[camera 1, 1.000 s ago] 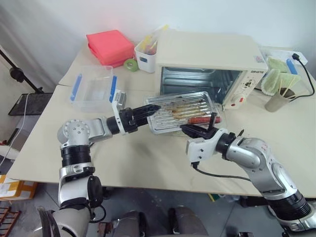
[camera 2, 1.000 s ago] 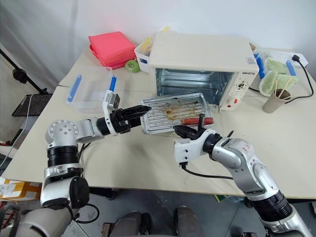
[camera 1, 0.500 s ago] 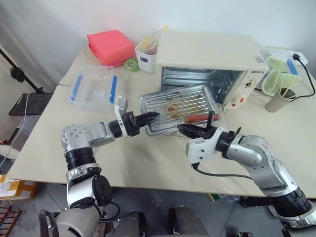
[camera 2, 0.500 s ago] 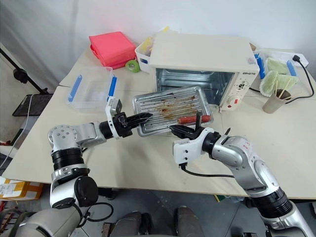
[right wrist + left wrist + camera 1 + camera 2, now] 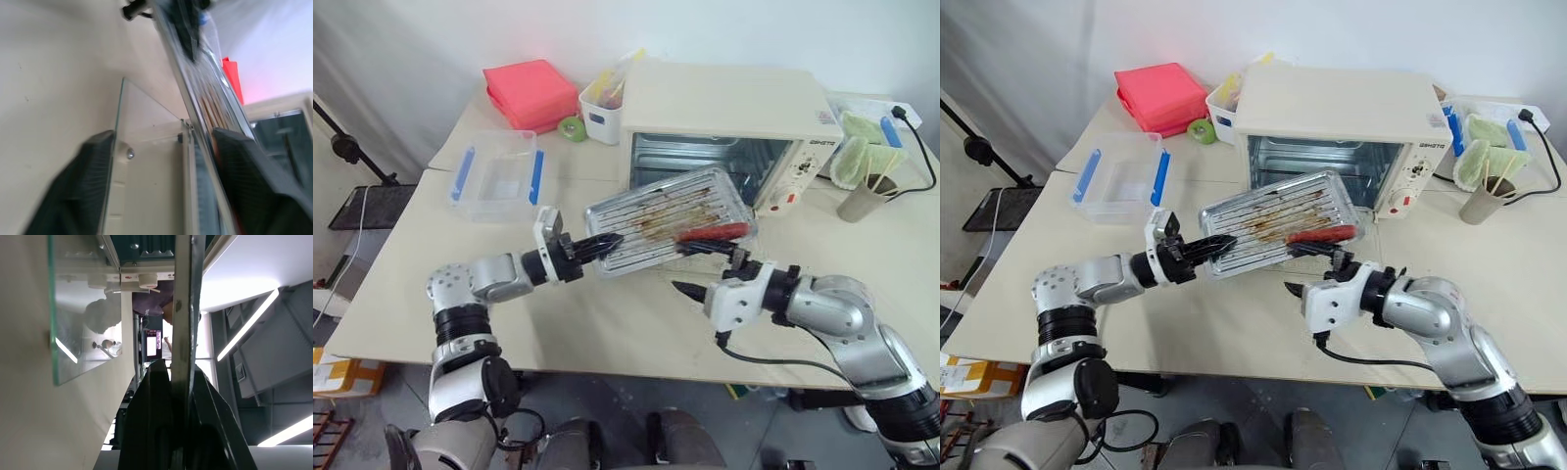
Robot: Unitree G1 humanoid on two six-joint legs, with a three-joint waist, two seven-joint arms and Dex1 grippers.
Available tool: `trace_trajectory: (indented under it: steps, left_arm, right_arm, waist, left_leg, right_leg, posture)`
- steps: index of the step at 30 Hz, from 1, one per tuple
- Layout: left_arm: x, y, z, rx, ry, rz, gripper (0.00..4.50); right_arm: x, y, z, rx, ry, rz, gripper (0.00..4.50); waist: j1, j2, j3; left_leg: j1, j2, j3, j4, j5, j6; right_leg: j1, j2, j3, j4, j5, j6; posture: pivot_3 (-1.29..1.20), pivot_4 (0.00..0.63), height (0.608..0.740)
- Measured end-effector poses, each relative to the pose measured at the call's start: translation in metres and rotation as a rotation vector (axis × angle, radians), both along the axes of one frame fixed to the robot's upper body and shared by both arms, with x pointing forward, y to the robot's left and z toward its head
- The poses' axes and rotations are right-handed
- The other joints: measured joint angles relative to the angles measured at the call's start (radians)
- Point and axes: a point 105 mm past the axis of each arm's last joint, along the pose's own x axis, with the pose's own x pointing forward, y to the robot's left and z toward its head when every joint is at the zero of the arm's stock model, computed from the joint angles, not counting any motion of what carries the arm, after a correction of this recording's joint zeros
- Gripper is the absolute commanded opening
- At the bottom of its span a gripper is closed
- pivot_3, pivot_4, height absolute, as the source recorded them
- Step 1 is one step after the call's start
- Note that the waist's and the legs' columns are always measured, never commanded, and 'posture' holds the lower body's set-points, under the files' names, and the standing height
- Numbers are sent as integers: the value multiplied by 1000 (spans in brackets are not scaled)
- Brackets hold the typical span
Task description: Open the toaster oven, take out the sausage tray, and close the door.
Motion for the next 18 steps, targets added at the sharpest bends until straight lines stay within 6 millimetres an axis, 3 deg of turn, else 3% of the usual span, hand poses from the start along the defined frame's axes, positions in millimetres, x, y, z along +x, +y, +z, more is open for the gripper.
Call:
trace_trajectory:
  steps: [5, 7, 16, 18]
  left_arm:
    - [-16, 27, -24, 14, 66, 65, 0]
    - [-22, 35, -23, 13, 52, 102, 0]
    - [-49, 70, -30, -11, 25, 338, 0]
    - [-54, 83, -32, -29, 23, 435, 0]
  right_arm:
    - [-5, -37, 4, 84, 36, -61, 3558]
    - [-2, -56, 0, 129, 70, -112, 3119]
    - [11, -142, -29, 397, 358, -340, 13]
    - [15, -161, -37, 455, 430, -399, 13]
  waist:
    - [0, -1, 0]
    - [0, -1, 0]
    - [-3, -1, 0]
    - [-4, -1, 0]
  left_leg:
    - [1, 0, -1, 0, 0, 0]
    - [1, 0, -1, 0, 0, 0]
    - [2, 0, -1, 0, 0, 0]
    - [2, 0, -1, 0, 0, 1]
  right_leg:
    - [1, 0, 0, -1, 0, 0]
    - [3, 0, 0, -2, 0, 0]
    - [4, 0, 0, -4, -1, -1]
    - [5, 0, 0, -4, -1, -2]
  posture:
    - [0, 150, 740]
    - [0, 150, 740]
    - [0, 150, 740]
    - [0, 150, 740]
